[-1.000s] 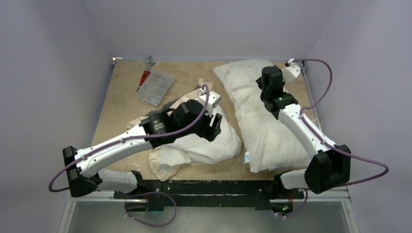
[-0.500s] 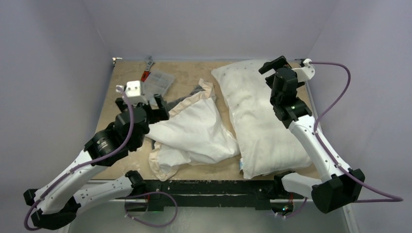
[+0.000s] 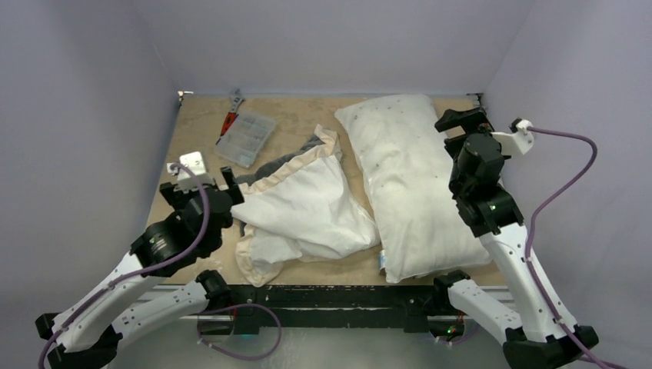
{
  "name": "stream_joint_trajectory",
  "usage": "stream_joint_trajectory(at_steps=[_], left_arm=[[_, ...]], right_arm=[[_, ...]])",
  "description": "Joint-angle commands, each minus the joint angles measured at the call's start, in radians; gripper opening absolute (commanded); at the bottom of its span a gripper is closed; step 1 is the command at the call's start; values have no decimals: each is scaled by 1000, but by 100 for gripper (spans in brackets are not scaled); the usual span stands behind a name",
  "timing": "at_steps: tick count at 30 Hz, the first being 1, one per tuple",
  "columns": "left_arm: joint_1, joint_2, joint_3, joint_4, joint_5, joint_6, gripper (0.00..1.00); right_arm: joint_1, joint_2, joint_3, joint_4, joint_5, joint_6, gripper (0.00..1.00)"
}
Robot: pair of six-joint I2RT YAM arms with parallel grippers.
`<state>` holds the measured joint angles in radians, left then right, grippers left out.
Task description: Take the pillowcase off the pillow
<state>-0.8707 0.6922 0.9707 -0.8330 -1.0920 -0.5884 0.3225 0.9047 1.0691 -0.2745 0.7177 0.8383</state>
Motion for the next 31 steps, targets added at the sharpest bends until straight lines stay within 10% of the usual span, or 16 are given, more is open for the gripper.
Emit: stream_joint_trajectory(at_steps=[1,31], left_arm=[[4,-113,18,-81,-155,-74,99],[4,-468,-14,-145,-262,-197,99]], right_arm=[[2,-53,-10,-20,72,51,99],[2,-78,-37,-7,71,76,99]])
